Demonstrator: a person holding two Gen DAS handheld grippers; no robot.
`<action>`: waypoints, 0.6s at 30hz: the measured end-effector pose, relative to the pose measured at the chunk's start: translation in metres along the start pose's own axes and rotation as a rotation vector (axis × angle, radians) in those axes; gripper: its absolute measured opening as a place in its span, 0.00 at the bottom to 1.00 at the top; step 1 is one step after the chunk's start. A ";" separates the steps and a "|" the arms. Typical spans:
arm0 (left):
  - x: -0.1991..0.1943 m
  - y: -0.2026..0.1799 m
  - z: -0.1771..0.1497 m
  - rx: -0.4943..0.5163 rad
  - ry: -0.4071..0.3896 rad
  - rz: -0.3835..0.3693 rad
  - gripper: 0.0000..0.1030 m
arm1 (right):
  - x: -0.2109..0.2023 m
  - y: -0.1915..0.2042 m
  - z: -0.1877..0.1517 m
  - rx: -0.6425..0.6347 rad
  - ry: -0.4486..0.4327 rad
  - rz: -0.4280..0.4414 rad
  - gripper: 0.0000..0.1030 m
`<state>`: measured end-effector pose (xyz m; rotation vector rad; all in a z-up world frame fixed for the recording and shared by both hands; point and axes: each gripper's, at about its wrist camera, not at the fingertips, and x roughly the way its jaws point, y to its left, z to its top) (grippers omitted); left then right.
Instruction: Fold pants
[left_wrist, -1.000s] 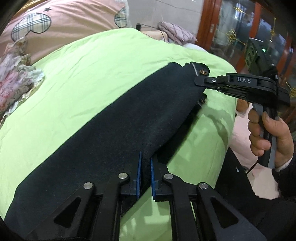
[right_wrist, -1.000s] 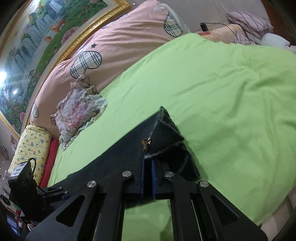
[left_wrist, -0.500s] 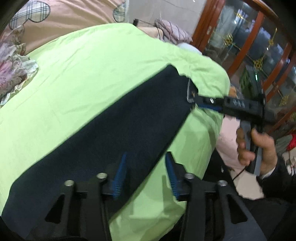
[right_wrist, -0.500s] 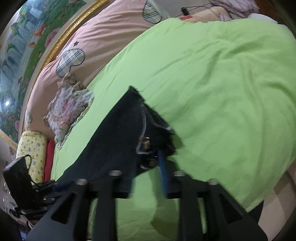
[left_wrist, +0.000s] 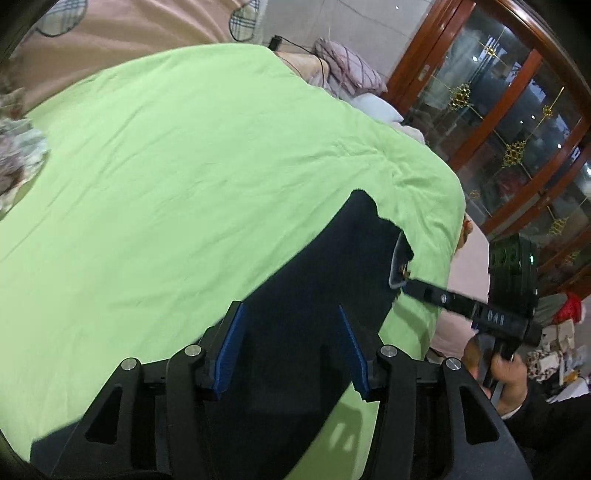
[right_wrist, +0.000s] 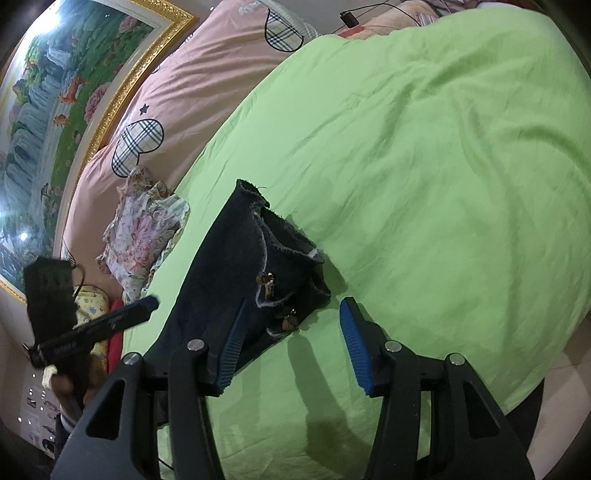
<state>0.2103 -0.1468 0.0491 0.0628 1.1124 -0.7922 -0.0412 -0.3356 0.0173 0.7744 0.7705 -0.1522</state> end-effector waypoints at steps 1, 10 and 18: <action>0.006 0.001 0.005 -0.001 0.018 -0.023 0.52 | 0.001 0.000 0.000 0.002 -0.002 0.008 0.51; 0.054 0.013 0.043 -0.051 0.142 -0.111 0.54 | 0.019 -0.004 -0.006 0.031 0.014 0.075 0.14; 0.096 -0.008 0.055 0.031 0.251 -0.141 0.54 | 0.011 -0.018 -0.004 0.071 -0.037 0.134 0.09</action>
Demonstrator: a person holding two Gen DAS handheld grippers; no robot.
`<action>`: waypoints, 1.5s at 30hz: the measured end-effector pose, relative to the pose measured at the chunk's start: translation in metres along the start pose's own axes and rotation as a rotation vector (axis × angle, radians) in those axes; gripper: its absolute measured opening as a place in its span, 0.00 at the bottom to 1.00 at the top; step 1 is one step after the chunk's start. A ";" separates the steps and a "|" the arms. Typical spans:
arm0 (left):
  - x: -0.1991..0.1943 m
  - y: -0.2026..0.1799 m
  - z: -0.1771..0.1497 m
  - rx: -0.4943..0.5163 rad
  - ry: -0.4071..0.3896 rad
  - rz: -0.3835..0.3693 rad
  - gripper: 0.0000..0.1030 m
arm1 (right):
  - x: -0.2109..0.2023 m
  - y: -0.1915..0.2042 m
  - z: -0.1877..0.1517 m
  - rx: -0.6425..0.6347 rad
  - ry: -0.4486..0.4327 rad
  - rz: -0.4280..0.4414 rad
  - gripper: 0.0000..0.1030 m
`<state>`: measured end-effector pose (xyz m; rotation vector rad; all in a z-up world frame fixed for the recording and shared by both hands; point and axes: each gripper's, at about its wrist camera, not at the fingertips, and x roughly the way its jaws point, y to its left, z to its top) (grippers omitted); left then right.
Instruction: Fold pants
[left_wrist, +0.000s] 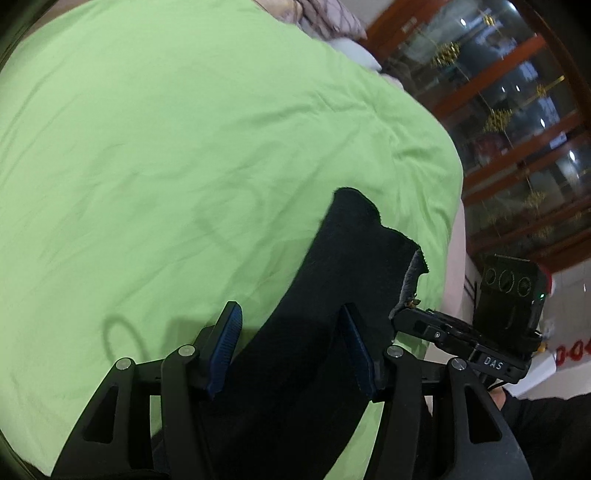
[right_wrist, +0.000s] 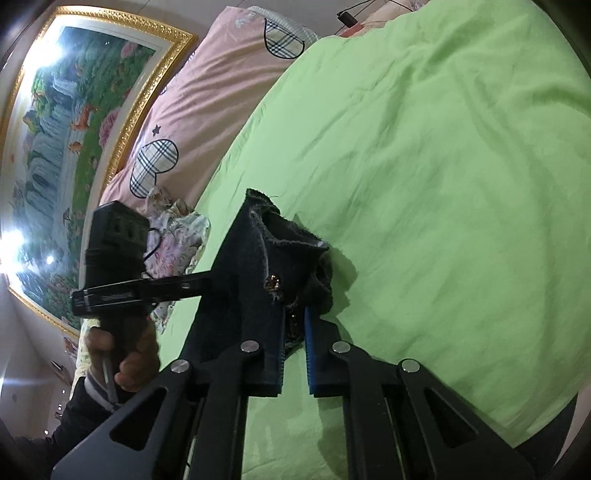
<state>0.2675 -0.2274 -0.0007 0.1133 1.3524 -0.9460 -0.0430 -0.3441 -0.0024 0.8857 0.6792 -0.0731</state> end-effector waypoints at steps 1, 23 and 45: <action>0.007 -0.001 0.004 0.011 0.013 -0.005 0.53 | 0.000 -0.001 0.000 0.000 0.003 0.003 0.09; -0.047 -0.005 -0.016 -0.019 -0.197 -0.293 0.17 | -0.021 0.054 0.004 -0.158 -0.013 0.149 0.09; -0.129 0.061 -0.136 -0.168 -0.455 -0.352 0.14 | 0.044 0.163 -0.053 -0.432 0.265 0.347 0.09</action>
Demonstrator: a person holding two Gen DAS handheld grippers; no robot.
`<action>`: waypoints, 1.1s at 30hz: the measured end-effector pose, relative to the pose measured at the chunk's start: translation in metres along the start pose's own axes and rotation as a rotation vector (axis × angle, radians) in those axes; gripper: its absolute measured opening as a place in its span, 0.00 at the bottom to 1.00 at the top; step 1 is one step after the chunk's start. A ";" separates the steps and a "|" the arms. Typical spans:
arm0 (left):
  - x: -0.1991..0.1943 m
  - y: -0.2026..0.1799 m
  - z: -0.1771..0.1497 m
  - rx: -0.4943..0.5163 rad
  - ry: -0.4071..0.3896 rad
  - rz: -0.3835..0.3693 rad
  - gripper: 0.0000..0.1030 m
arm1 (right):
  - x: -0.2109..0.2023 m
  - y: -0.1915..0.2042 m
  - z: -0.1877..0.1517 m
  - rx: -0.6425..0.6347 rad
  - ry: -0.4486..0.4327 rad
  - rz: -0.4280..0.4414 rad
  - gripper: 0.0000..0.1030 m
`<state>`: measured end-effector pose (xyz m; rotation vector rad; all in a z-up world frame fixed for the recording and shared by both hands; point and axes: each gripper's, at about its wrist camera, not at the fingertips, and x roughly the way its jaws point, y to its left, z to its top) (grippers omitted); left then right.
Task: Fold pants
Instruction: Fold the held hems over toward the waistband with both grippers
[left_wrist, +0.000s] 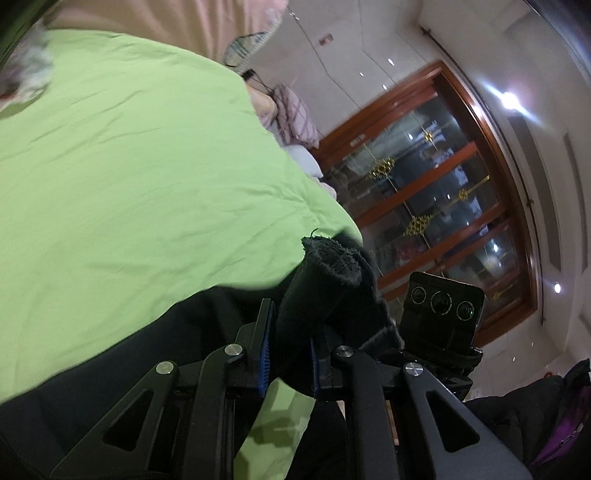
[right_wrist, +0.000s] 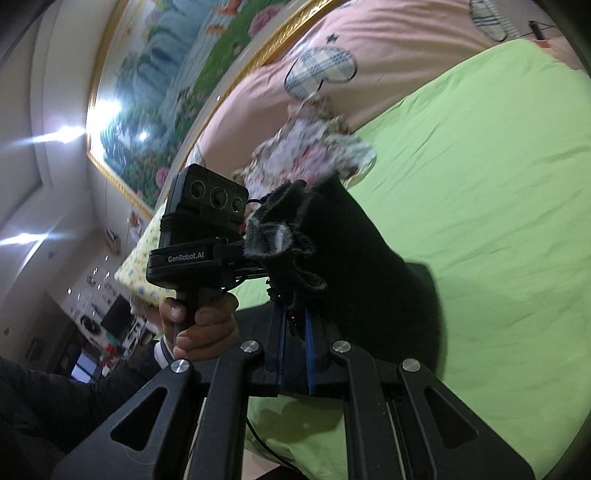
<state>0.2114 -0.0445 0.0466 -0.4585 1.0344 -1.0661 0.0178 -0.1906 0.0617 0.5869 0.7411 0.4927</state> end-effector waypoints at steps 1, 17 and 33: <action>0.000 0.004 -0.003 -0.009 -0.006 0.002 0.14 | 0.007 0.001 -0.001 -0.006 0.016 0.002 0.09; -0.029 0.086 -0.077 -0.232 -0.070 0.095 0.14 | 0.085 -0.004 -0.030 -0.034 0.254 -0.028 0.10; -0.070 0.075 -0.126 -0.284 -0.260 0.274 0.27 | 0.098 0.005 -0.040 -0.083 0.323 -0.037 0.35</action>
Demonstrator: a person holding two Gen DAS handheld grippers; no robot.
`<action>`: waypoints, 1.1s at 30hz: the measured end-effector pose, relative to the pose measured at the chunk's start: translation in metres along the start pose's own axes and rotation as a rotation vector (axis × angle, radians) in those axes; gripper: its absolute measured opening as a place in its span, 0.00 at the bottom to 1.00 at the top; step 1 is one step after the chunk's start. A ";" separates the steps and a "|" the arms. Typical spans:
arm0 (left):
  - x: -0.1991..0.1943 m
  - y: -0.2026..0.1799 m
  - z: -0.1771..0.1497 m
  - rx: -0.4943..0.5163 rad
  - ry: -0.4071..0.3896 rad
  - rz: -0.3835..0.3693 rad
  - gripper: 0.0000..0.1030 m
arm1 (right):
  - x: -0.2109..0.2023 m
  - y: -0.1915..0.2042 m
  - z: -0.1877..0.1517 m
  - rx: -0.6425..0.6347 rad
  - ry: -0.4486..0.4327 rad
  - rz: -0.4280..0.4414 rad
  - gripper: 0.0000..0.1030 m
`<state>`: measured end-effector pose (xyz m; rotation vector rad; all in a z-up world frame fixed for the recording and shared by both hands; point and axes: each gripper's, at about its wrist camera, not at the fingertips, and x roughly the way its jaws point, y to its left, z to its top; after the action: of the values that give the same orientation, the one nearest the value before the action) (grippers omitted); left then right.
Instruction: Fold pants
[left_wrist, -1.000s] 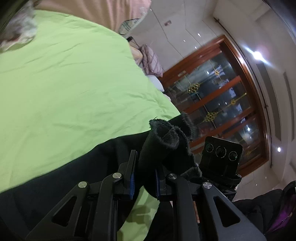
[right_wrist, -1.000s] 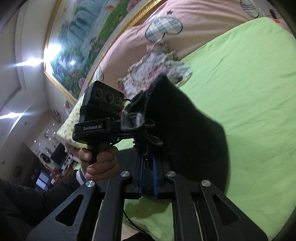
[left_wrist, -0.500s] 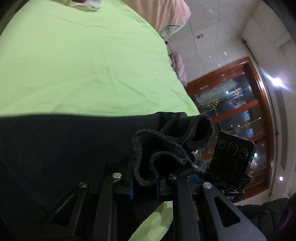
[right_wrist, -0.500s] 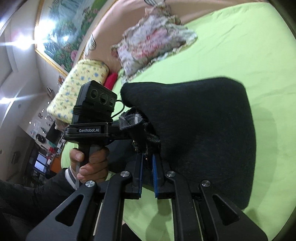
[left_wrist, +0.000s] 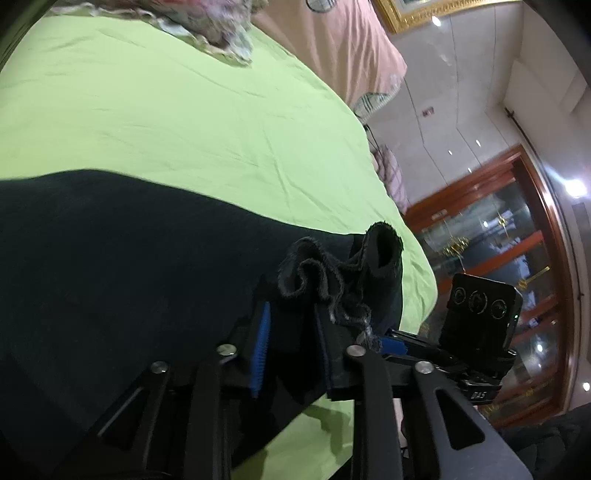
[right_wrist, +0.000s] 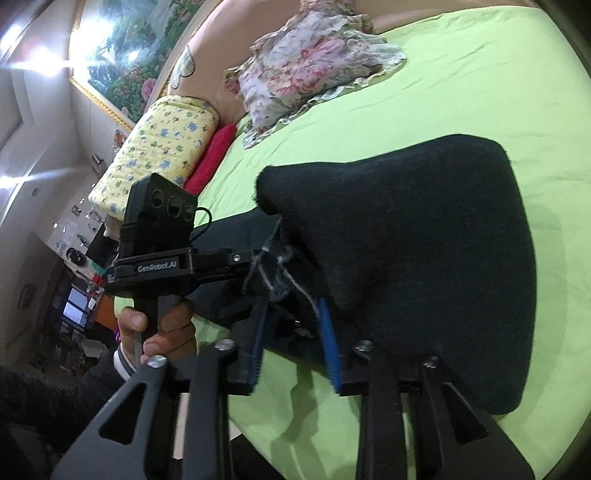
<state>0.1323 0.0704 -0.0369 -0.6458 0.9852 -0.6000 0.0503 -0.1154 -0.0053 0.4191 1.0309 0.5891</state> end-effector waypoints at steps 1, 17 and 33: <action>-0.005 0.001 -0.004 -0.008 -0.014 0.007 0.27 | 0.000 0.003 0.000 -0.005 0.002 0.004 0.38; -0.082 0.017 -0.053 -0.138 -0.217 0.063 0.48 | -0.001 0.034 0.008 -0.043 -0.011 0.046 0.40; -0.172 0.033 -0.117 -0.304 -0.440 0.154 0.48 | 0.034 0.070 0.014 -0.109 0.050 0.081 0.53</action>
<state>-0.0392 0.1893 -0.0125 -0.9161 0.7057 -0.1571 0.0581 -0.0408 0.0192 0.3524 1.0280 0.7281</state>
